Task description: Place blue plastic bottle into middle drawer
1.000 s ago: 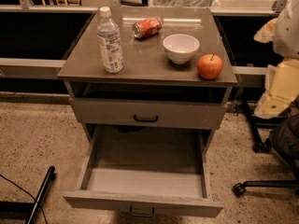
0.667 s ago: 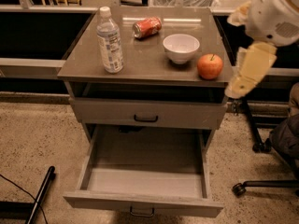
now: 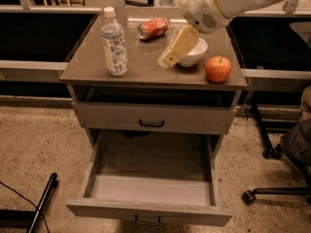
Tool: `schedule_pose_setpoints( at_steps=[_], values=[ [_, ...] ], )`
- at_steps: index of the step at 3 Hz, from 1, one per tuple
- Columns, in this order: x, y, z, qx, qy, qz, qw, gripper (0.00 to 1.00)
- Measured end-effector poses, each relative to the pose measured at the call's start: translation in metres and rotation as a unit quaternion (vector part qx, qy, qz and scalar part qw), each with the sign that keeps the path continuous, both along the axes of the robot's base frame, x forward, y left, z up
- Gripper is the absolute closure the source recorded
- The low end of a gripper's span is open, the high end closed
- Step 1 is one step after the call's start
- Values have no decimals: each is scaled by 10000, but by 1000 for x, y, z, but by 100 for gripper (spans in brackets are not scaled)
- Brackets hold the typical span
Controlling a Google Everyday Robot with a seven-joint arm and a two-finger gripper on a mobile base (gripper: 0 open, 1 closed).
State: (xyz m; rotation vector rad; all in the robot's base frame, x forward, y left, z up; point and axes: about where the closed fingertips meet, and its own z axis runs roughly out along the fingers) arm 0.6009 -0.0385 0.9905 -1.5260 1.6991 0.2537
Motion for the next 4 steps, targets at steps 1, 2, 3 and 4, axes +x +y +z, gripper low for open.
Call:
schedule_pose_setpoints(
  at_steps=[1,2,3,4],
  values=[
    [6,1,3,67,-95,-57,9999,0],
    [10,9,0,352,-96,-90,9993,0],
    [31,48,-16,1094,58,59,9940,0],
    [54,89,-42,1465,237,23,9889,0]
  ],
)
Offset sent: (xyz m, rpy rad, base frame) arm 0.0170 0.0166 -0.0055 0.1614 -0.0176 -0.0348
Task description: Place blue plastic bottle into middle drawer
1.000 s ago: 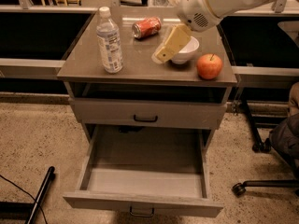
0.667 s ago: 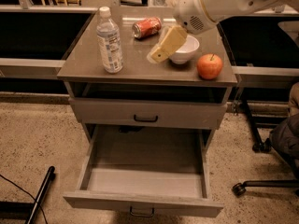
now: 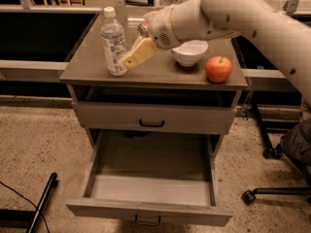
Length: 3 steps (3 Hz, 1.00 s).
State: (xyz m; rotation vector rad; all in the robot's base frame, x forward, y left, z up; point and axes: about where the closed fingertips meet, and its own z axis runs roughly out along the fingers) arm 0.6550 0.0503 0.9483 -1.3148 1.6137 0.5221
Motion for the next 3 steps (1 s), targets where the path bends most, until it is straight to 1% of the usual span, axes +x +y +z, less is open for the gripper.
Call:
schedule_pose_setpoints(
  at_steps=[1,2,3],
  values=[
    [25,33,-43,144,188,-385,9990,0],
    [44,48,-54,200,-73,-585,9981,0],
    [68,58,-54,585,-323,-718,9952,19]
  ],
)
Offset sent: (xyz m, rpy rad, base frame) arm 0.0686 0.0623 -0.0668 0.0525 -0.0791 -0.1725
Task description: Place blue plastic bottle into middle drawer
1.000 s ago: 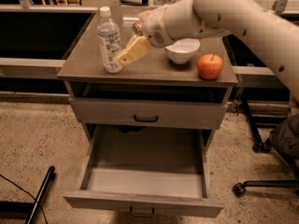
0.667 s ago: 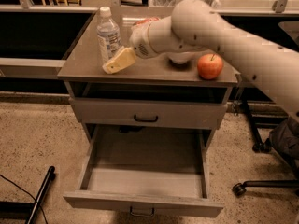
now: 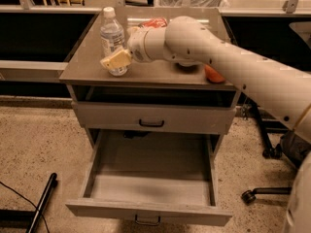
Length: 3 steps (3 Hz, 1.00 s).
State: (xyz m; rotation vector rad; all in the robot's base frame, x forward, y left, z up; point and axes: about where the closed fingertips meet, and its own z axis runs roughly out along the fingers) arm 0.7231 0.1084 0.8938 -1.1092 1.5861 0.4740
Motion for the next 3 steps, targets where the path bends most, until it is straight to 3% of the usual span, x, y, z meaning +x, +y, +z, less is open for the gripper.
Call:
schedule_pose_setpoints(
  at_steps=[1,2,3],
  values=[
    [18,18,1,275,-25,180,9995,42],
    [22,30,-3,364,181,471,9981,65],
    [19,33,3,611,211,968,9932,89]
  ],
)
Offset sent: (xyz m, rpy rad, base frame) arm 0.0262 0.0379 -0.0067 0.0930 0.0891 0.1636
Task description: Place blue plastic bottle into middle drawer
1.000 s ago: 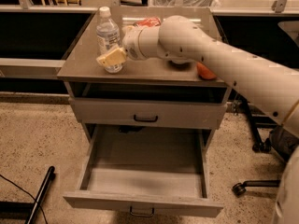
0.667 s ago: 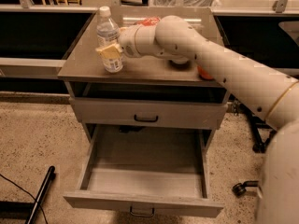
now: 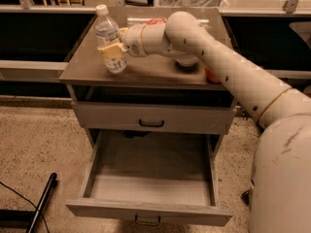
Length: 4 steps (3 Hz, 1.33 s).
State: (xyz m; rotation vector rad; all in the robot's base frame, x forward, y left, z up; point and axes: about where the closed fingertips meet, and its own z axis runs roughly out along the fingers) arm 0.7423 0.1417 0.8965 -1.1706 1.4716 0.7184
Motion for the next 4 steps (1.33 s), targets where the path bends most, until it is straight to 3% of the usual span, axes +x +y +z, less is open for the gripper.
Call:
schedule_pose_setpoints(
  at_steps=[1,2,3,4],
  values=[
    [-18,-7,19,216,-311,485,9981,100],
    [-40,-28,35,164,-561,547,9968,100],
    [-68,-48,41,-187,-673,359,9969,100],
    [-102,-58,26,-441,-405,267,9978,100]
  ],
)
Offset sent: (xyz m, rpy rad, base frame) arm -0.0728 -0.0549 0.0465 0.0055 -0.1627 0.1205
